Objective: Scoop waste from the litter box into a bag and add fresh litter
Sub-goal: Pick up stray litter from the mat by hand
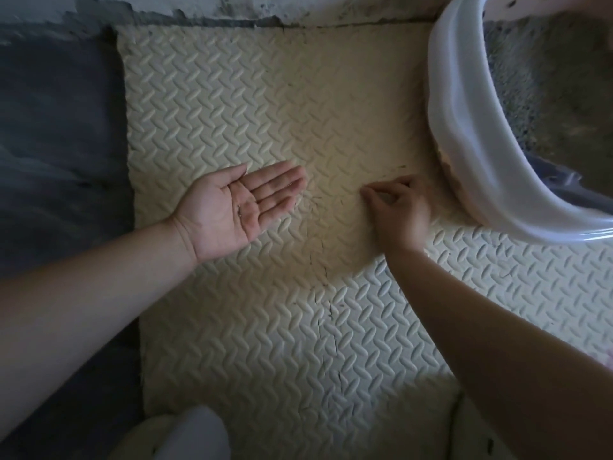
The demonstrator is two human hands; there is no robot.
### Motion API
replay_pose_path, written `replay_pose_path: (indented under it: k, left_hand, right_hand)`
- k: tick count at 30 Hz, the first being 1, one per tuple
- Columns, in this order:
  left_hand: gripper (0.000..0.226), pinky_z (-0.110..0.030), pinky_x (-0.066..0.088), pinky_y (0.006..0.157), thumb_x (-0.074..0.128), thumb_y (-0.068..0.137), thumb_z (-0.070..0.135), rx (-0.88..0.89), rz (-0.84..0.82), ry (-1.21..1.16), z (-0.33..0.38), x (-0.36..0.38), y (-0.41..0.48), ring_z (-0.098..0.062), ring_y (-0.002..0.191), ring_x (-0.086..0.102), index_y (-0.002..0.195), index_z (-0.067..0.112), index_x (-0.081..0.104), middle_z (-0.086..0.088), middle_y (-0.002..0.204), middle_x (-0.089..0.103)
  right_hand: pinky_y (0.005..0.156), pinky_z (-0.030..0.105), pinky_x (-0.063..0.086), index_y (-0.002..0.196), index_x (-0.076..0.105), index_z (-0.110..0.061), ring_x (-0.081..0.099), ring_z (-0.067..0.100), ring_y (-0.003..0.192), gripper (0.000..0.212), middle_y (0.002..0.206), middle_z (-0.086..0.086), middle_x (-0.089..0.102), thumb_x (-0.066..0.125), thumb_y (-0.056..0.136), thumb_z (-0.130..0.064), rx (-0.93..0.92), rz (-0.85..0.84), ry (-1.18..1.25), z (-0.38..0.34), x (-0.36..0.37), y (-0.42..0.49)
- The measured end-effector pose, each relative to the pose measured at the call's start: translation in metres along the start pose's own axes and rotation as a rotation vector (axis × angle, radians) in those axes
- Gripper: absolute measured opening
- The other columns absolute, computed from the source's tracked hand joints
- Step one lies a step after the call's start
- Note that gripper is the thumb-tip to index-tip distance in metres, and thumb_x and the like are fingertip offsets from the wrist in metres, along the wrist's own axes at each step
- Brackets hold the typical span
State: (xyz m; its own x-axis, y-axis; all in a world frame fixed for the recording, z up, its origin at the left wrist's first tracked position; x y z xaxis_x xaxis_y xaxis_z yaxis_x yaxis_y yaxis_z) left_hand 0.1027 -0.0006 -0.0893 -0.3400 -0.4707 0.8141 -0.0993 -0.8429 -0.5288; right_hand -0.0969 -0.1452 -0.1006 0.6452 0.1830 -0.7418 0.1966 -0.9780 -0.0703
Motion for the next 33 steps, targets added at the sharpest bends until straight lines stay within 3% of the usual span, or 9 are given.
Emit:
replay_pose_path:
  k: [5,10,11,13,15,18,23,28,33]
  left_hand:
    - [0.056,-0.037,0.049,0.098,0.023,0.097,0.03,-0.031,0.039,0.026,-0.008,0.002,-0.004,-0.026,0.125,0.053,0.118,-0.002,0.064,-0.015,0.134,0.056]
    - [0.058,-0.04,0.044,0.104,0.019,0.1,0.027,-0.159,-0.011,-0.048,-0.037,-0.002,0.005,-0.033,0.119,0.057,0.12,-0.008,0.06,-0.023,0.124,0.06]
    - [0.059,-0.038,0.045,0.102,0.015,0.101,0.025,-0.153,-0.037,0.005,-0.044,0.003,0.006,-0.033,0.114,0.06,0.117,-0.01,0.06,-0.024,0.116,0.064]
    - [0.055,-0.023,0.053,0.076,0.013,0.104,0.016,-0.223,-0.095,0.07,-0.058,0.0,0.014,-0.015,0.081,0.07,0.095,-0.005,0.063,-0.008,0.081,0.072]
    - [0.038,-0.013,0.05,0.062,0.026,0.1,0.0,-0.211,-0.134,0.076,-0.068,0.01,0.019,-0.001,0.066,0.065,0.085,0.005,0.06,0.005,0.067,0.067]
    - [0.019,-0.014,0.049,0.069,0.048,0.083,0.009,-0.228,-0.136,0.073,-0.076,0.019,0.032,-0.006,0.075,0.062,0.085,0.006,0.067,-0.001,0.081,0.06]
    - [0.046,-0.033,0.041,0.103,0.026,0.101,0.023,-0.273,-0.103,0.136,-0.079,0.023,0.042,-0.028,0.116,0.057,0.135,-0.004,0.041,-0.02,0.124,0.059]
    - [0.052,-0.041,0.034,0.111,0.025,0.1,0.025,-0.305,-0.093,0.049,-0.085,0.023,0.048,-0.031,0.137,0.037,0.134,-0.008,0.044,-0.022,0.142,0.044]
    - [0.054,-0.039,0.019,0.118,0.018,0.102,0.026,-0.325,-0.098,0.081,-0.084,0.016,0.041,-0.029,0.143,0.023,0.14,-0.008,0.036,-0.022,0.148,0.035]
  right_hand:
    - [0.086,0.044,0.048,0.087,0.067,-0.021,0.054,0.022,0.095,0.023,0.099,-0.003,0.056,0.053,0.086,-0.04,-0.135,-0.043,-0.113,-0.022,0.01,0.0]
    - [0.078,0.038,0.046,0.088,0.067,-0.009,0.054,0.022,0.089,0.012,0.094,0.008,0.058,0.066,0.086,-0.021,-0.659,0.025,0.092,-0.108,-0.008,-0.068]
    - [0.077,0.038,0.044,0.088,0.068,-0.009,0.055,0.024,0.088,0.012,0.094,0.009,0.06,0.068,0.085,-0.021,-0.759,-0.02,0.058,-0.121,-0.004,-0.084]
    - [0.077,0.039,0.043,0.091,0.07,-0.011,0.054,0.026,0.089,0.013,0.096,0.008,0.063,0.072,0.083,-0.021,-0.868,-0.1,-0.057,-0.128,0.008,-0.104]
    - [0.08,0.039,0.041,0.091,0.071,-0.012,0.053,0.025,0.092,0.013,0.099,0.006,0.064,0.069,0.085,-0.023,-0.828,-0.114,-0.108,-0.122,0.011,-0.107]
    - [0.083,0.038,0.04,0.089,0.074,-0.016,0.054,0.024,0.094,0.019,0.099,0.004,0.064,0.061,0.089,-0.03,-0.74,-0.041,-0.114,-0.112,0.001,-0.108]
    - [0.082,0.039,0.043,0.095,0.073,-0.014,0.056,0.023,0.095,0.014,0.099,0.004,0.064,0.07,0.084,-0.022,-0.555,0.085,-0.047,-0.083,-0.025,-0.101]
    - [0.087,0.026,0.044,0.1,0.072,-0.023,0.049,0.01,0.097,0.019,0.098,-0.01,0.056,0.071,0.081,-0.028,0.067,0.249,0.022,0.022,-0.059,-0.087]
    - [0.085,0.007,0.034,0.101,0.074,-0.027,0.046,0.007,0.098,0.019,0.098,-0.016,0.05,0.07,0.083,-0.033,0.12,0.108,-0.096,0.059,-0.058,-0.089]
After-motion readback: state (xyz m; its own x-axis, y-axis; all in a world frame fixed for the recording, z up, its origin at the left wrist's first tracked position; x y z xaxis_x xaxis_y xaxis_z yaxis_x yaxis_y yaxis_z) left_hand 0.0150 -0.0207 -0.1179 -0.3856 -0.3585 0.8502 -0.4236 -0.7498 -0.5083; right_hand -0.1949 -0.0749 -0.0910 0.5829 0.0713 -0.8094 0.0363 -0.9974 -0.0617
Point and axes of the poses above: each hand's wrist, its own y-axis towards the middle knuckle, its own x-axis out of the palm, z = x × y, the point moved 6 cm from there along y, towards the middle knuckle
